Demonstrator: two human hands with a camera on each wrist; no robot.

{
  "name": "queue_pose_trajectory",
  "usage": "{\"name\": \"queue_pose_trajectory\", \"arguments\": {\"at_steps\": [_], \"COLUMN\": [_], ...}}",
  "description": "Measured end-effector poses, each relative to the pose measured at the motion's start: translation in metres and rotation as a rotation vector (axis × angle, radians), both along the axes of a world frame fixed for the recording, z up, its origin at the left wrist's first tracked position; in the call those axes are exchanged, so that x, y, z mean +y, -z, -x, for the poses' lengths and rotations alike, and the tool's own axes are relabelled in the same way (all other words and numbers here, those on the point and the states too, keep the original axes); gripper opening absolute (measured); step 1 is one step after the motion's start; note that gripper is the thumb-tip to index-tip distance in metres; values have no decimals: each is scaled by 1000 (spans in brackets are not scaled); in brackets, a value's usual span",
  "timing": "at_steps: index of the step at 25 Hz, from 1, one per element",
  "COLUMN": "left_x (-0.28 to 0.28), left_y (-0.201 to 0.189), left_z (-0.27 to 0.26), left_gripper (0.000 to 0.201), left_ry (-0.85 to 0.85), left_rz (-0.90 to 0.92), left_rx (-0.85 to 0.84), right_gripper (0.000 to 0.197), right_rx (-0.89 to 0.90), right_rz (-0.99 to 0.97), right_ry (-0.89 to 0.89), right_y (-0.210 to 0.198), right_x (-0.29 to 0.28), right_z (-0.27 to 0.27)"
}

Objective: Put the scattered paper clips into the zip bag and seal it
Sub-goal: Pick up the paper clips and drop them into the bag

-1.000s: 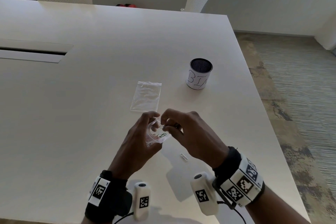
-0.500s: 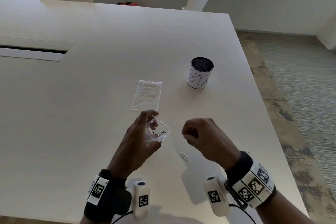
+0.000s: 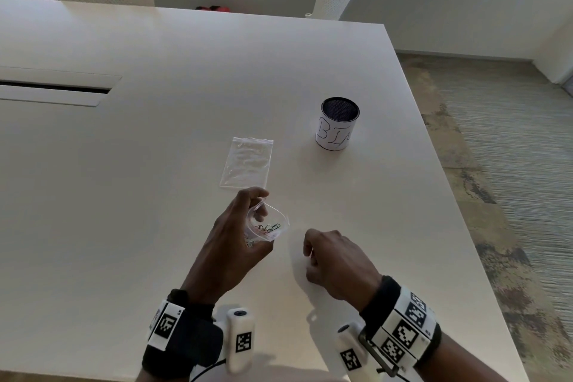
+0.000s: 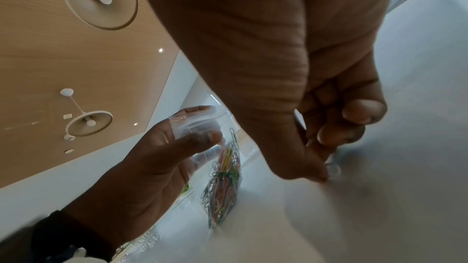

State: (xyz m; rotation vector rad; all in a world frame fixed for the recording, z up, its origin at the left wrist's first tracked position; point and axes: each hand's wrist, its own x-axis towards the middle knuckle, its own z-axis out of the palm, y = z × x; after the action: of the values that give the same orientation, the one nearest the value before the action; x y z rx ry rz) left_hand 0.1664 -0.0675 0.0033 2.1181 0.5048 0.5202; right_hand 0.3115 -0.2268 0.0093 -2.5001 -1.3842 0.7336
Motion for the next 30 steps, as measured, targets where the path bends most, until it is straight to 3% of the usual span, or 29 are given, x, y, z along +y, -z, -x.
{"name": "queue_pose_trajectory", "arguments": {"at_steps": [4,8,14,26,28,30], "left_x": [1,1,1,1,2,2], "left_y": [-1,-2,-1,-1,-1,-1], "left_z": [3,5,9,6,6,7], "left_gripper": [71,72,70,67,68,69], "left_ry": [1,1,-3,8,11,11], "left_rz": [3,10,31,25,23,14], "left_rx": [-9,-18,-26,-16,-16,-17], "right_gripper": [12,20,16,17,10,9], "right_rx": [-24,-42,11,-30,4,83], "right_rz": [30,-54,-155,-13,-135,-405], "right_ry": [-24,-17,1,-41,-30,14], "right_y": [0,1,-4,-2,-16,-35], "right_x": [0,-7,-18,-11,-11,-6], "right_z": [3,2,-11,1,-1,-4]}}
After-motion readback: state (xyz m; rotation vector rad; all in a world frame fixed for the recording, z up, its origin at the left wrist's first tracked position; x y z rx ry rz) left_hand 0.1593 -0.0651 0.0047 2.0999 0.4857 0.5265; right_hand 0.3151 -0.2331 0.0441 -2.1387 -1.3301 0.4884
